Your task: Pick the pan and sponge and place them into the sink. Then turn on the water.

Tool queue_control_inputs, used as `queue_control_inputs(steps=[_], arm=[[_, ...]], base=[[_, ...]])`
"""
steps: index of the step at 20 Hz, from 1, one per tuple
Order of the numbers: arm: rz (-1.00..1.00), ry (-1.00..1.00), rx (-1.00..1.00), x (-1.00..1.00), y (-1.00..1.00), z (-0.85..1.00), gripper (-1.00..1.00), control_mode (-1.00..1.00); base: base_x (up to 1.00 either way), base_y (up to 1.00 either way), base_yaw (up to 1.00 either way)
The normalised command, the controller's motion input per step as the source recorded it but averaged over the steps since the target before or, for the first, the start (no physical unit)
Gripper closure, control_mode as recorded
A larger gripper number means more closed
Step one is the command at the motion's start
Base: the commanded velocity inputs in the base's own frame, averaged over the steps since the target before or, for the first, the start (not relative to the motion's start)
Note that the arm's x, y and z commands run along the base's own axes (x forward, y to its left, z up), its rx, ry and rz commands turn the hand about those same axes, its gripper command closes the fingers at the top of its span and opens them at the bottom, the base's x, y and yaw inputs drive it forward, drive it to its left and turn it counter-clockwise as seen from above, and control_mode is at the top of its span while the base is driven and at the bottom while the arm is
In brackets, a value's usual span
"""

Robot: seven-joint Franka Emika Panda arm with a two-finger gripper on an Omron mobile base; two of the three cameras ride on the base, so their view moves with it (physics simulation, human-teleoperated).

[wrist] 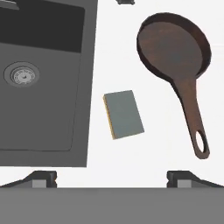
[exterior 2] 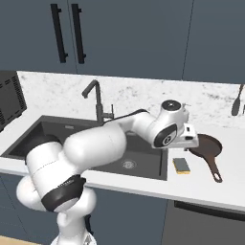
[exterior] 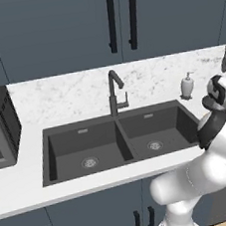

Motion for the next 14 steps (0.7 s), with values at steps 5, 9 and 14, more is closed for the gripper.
queue_control_inputs(steps=[5,9,14], arm=[[0.00,0.07,0.00,0.27,-0.42,-0.12,-1.00,-1.00],[0.00,0.09,0.00,0.34,-0.53,-0.23,-1.00,-1.00],[0.00,0.04,0.00,0.19,-0.44,-0.17,-1.00,-1.00]], base=[[0.00,0.00,0.00],[0.00,0.00,0.00],[0.00,0.00,0.00]])
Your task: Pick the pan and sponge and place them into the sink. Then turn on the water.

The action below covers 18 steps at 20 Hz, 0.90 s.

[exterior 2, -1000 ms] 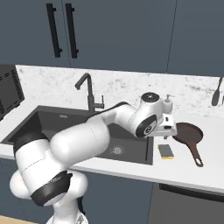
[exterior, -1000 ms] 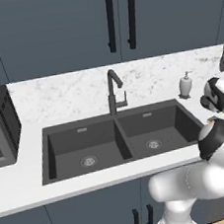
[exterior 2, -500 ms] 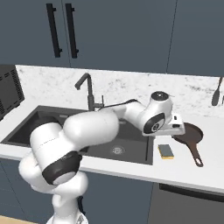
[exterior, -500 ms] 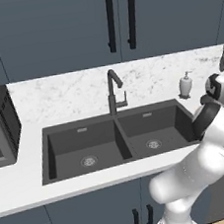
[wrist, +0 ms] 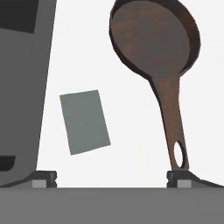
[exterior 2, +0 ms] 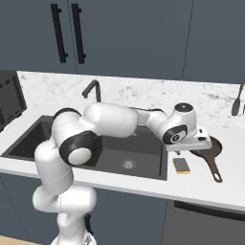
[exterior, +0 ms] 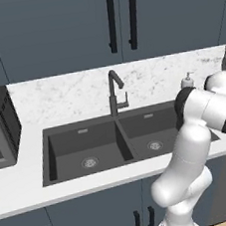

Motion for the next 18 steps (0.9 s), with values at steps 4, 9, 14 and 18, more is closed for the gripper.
queue_control_inputs(steps=[4,9,14,18], arm=[[0.00,0.01,0.00,0.03,-0.38,-0.10,-1.00,-1.00],[0.00,0.01,0.00,0.04,-0.32,-0.14,-1.00,-1.00],[0.00,0.00,0.00,0.05,-0.24,-0.17,-1.00,-1.00],[0.00,0.00,0.00,0.11,-0.09,-0.20,-1.00,-1.00]], base=[[0.00,0.00,0.00],[0.00,0.00,0.00],[0.00,0.00,0.00],[0.00,0.00,0.00]])
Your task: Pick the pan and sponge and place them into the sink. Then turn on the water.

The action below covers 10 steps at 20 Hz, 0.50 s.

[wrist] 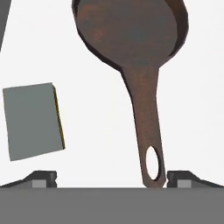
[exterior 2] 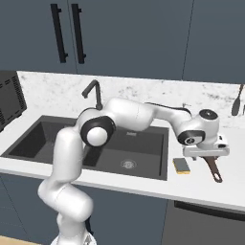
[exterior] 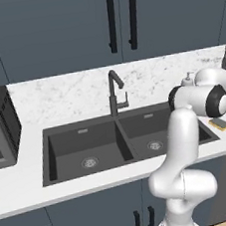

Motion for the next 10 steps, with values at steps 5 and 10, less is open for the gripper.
queue_control_inputs(steps=[5,10], arm=[[0.00,0.00,0.00,0.16,-0.02,-0.26,-1.00,-1.00],[0.00,0.00,0.00,0.18,0.00,-0.30,-1.00,-1.00]], base=[[0.00,0.00,0.00],[0.00,0.00,0.00]])
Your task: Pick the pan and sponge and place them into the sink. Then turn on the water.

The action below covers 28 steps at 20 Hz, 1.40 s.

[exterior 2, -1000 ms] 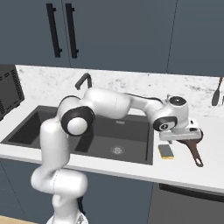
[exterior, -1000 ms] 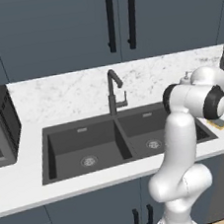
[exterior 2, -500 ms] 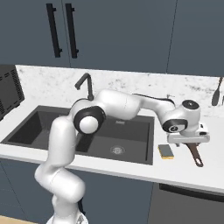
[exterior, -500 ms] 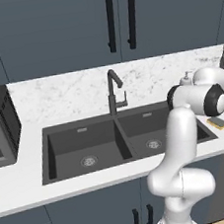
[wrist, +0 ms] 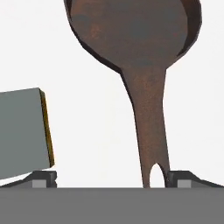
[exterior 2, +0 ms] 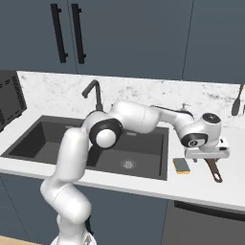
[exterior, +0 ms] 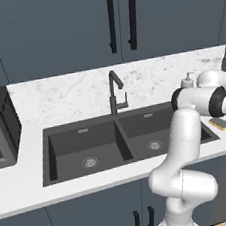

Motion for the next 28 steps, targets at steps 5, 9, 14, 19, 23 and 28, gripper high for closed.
queue_control_inputs(steps=[5,9,14,19,23,28], arm=[[0.00,0.04,0.00,0.25,-0.06,-0.21,-1.00,-1.00],[0.00,0.05,0.00,0.28,-0.08,-0.18,-1.00,-1.00],[0.00,0.06,0.00,0.29,-0.30,-0.09,-1.00,-1.00],[0.00,0.05,0.00,0.28,-0.26,-0.15,-1.00,-1.00],[0.00,0.04,0.00,0.23,-0.13,-0.26,-1.00,-1.00],[0.00,0.09,0.02,0.18,-0.09,-0.34,-1.00,-1.00]], base=[[0.00,0.00,0.00],[0.00,0.00,0.00],[0.00,0.00,0.00],[0.00,0.00,0.00],[0.00,0.00,0.00],[0.00,0.00,0.00]])
